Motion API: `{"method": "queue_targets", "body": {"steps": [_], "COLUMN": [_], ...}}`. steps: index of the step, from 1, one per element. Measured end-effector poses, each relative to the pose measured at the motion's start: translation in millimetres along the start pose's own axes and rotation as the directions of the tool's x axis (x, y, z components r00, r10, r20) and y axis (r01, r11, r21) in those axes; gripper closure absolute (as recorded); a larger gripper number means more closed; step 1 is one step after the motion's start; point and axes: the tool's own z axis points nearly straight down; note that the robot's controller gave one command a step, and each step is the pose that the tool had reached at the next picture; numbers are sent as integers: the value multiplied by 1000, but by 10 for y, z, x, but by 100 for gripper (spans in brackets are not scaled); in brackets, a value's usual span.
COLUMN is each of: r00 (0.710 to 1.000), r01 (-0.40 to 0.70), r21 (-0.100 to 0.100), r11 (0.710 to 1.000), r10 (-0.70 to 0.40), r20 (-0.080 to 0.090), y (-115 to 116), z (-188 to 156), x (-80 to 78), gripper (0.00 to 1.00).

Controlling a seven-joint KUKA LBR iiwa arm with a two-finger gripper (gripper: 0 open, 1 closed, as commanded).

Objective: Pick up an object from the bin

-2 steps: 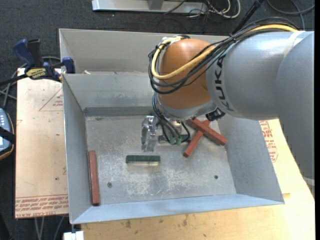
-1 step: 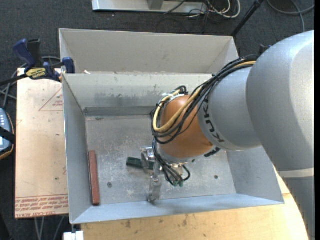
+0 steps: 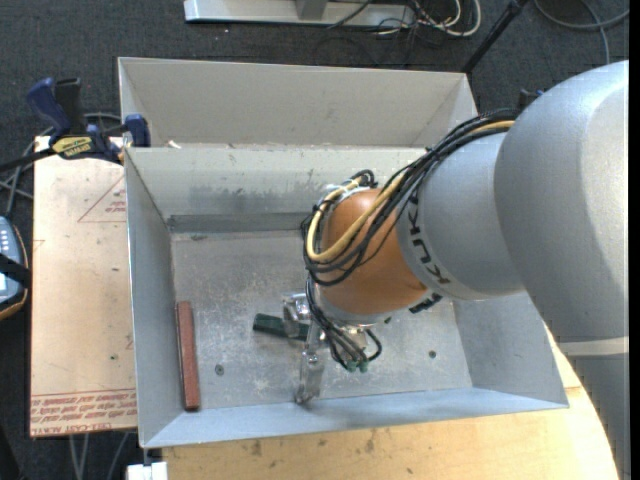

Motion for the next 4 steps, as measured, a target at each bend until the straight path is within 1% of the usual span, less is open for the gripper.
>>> {"method": "queue_targets", "body": {"steps": [1,2,3,4], "r00": [1000,996,996,995], "r01": [-21,-88,-88,-97], "r21": [0,-1,-1,1], "r11": [1000,996,996,995], "r10": [21,88,88,97], "r20": [-2,0,0,3], "y": [12,-49,-49,-678], "z": [-16,-2,-2,-2082], "x": [-522,-833,-833,-424], "gripper": [0,100,100,100]}}
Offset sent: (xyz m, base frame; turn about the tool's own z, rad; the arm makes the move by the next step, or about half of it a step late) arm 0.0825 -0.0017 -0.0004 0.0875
